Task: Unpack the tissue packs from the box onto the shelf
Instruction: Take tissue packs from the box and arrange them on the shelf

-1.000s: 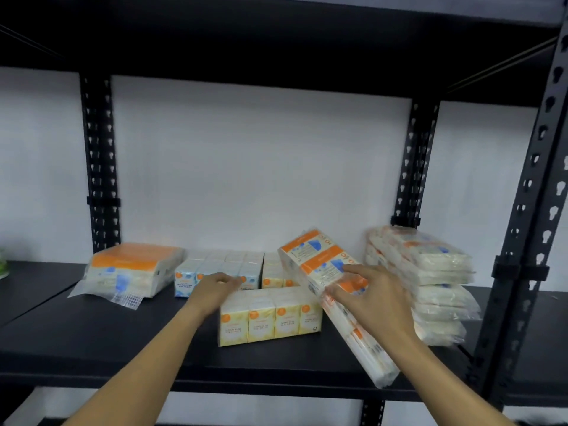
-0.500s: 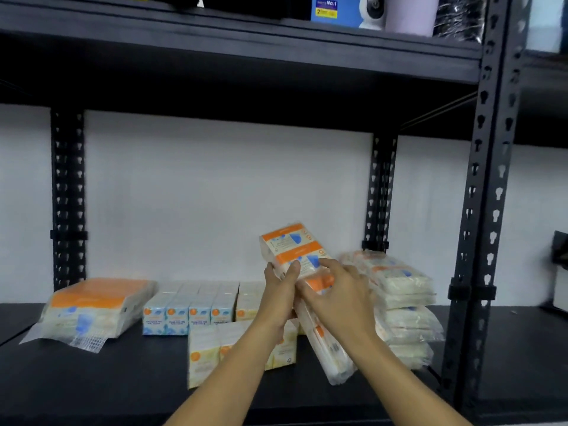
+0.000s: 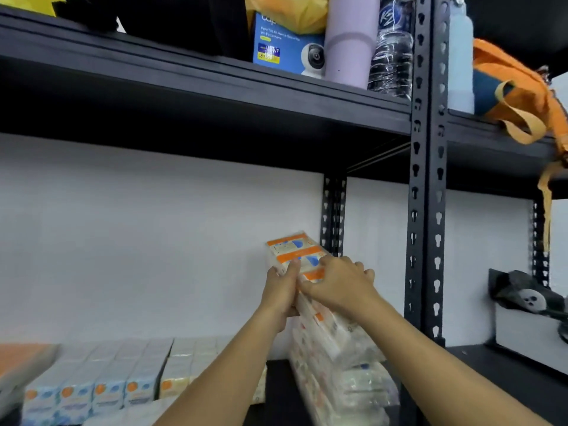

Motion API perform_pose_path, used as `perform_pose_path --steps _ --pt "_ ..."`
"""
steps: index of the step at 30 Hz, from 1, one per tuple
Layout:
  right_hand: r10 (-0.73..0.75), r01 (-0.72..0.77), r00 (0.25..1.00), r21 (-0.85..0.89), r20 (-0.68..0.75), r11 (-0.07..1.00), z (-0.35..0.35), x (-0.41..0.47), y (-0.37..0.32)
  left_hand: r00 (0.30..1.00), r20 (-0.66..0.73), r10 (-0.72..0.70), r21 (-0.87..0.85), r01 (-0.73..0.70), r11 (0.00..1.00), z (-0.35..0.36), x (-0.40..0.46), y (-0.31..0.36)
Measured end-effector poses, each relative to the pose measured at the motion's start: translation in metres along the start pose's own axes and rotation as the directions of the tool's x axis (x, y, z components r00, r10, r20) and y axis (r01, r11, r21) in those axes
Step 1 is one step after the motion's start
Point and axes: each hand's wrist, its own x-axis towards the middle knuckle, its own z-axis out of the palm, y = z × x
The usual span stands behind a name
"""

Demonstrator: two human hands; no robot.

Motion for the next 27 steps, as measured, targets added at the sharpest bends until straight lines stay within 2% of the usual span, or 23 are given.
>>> perform_pose_path --steps 4,8,13,15,19,23,27 --pt "0.058 -0.058 0.998 0.004 0.004 0.998 0.001 0.021 0.014 0.997 0.055 -0.057 -0.005 0.057 0.998 0.014 0.032 -0.011" --pt "0.116 -0.115 0.991 -0.022 0.06 0.993 0.01 0.048 0.025 0.995 0.057 -0.083 0.061 0.08 0.995 0.02 0.052 -0.025" --pt "0.14 -0.142 0.973 -0.003 0.183 0.99 0.017 0.069 0.031 0.991 0.118 -0.064 0.384 0.014 0.923 0.017 0.045 -0.029" --pt "0.17 -0.179 0.951 0.009 0.258 0.984 0.023 0.076 0.039 0.984 0.157 -0.089 0.447 0.009 0.895 0.012 0.047 -0.04" --pt "0.23 -0.242 0.917 -0.004 0.325 0.97 0.034 0.086 0.05 0.969 0.192 -0.157 0.453 0.054 0.89 0.004 0.058 -0.067" --pt "0.242 -0.259 0.906 0.004 0.347 0.966 0.038 0.092 0.053 0.976 0.184 -0.116 0.41 0.032 0.911 0.001 0.071 -0.082" --pt "0.236 -0.288 0.893 0.083 0.383 0.954 0.036 0.095 0.058 0.981 0.182 -0.067 0.374 -0.006 0.927 0.002 0.073 -0.086"
